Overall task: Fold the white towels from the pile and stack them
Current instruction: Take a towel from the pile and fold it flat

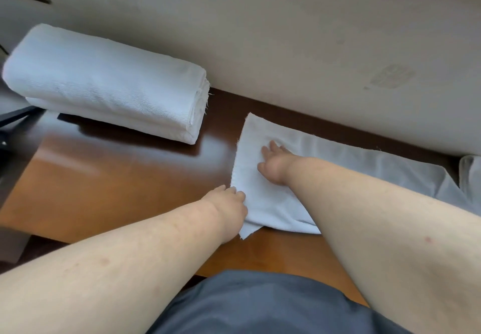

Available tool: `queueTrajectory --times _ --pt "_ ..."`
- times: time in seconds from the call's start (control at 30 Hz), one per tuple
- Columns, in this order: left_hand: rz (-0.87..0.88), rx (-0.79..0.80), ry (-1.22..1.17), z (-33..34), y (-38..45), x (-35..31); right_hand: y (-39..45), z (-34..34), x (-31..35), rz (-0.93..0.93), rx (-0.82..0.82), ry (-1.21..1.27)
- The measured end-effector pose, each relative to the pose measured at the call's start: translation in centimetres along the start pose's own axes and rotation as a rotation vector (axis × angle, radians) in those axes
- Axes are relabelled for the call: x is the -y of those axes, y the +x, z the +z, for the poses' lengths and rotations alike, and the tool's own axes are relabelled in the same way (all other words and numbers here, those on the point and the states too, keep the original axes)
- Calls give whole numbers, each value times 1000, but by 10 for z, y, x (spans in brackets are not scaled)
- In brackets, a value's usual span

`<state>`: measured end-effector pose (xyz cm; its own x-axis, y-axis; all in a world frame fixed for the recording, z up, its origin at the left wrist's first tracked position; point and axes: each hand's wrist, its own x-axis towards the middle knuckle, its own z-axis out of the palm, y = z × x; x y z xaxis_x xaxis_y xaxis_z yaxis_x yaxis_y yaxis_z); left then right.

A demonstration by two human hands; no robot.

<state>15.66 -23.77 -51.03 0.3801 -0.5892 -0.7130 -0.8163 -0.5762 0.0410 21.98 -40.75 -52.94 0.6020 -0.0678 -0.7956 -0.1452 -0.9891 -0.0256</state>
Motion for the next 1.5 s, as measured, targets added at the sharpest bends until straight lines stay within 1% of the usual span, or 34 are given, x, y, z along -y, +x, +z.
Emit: queueTrajectory --times 0.1,0.23,0.3,0.33,0.4,0.43,0.47,0.53,0.6,0.63,0.67,0.77,0.83,0.87,0.93,1.0,1.07,1.13,1.23,1.3,1.33,1.4,1.43,1.5 --pt "-20 33 -11 2 -6 6 11 -7 5 21 -9 20" --pt "-66 130 14 -1 -11 15 12 -12 14 -81 -35 33" --pt "-87 185 4 -4 -13 17 5 -9 14 -131 -100 84" --pt "-96 190 -11 -5 -14 18 0 -6 13 -135 -160 130" --pt "-105 127 -48 -6 -16 17 -14 5 12 -98 -314 213" --pt "-108 68 -74 -5 -16 16 -24 12 12 -68 -368 225" --pt "-111 10 -107 -4 -15 17 -33 22 13 -43 -382 211" --pt "-128 -58 -152 -2 -8 17 -52 46 11 -40 -293 132" --pt "-176 -83 -173 -6 2 21 -72 69 7 -105 -159 64" --pt "-200 -103 -182 -11 7 24 -80 78 4 -153 -118 39" --pt "-219 -130 -193 -17 14 29 -88 84 2 -206 -110 12" --pt "-242 -183 -208 -43 34 49 -104 93 3 -356 -154 -66" --pt "-223 -141 -189 -60 45 60 -109 101 9 -436 -74 -131" --pt "-210 -104 -179 -66 50 64 -111 106 11 -448 -31 -167" --pt "-213 -22 -186 -73 57 68 -113 117 14 -453 5 -213" --pt "-234 39 -175 -73 61 71 -113 124 19 -493 44 -180" --pt "-264 51 -161 -72 64 72 -113 126 23 -561 112 -109" --pt "-296 57 -155 -73 66 71 -114 125 24 -596 137 -39" --pt "-365 82 -122 -76 67 63 -120 121 13 -542 51 122" --pt "-390 38 -65 -78 67 50 -127 117 -4 -471 -76 205" --pt "-371 -7 -33 -78 66 41 -131 115 -15 -421 -141 245" --pt "-267 -110 23 -77 67 16 -140 112 -44 -282 -221 311" --pt "-205 -146 39 -76 67 2 -145 113 -61 -198 -233 334" --pt "-99 -163 48 -79 70 -28 -156 118 -97 -24 -222 352"
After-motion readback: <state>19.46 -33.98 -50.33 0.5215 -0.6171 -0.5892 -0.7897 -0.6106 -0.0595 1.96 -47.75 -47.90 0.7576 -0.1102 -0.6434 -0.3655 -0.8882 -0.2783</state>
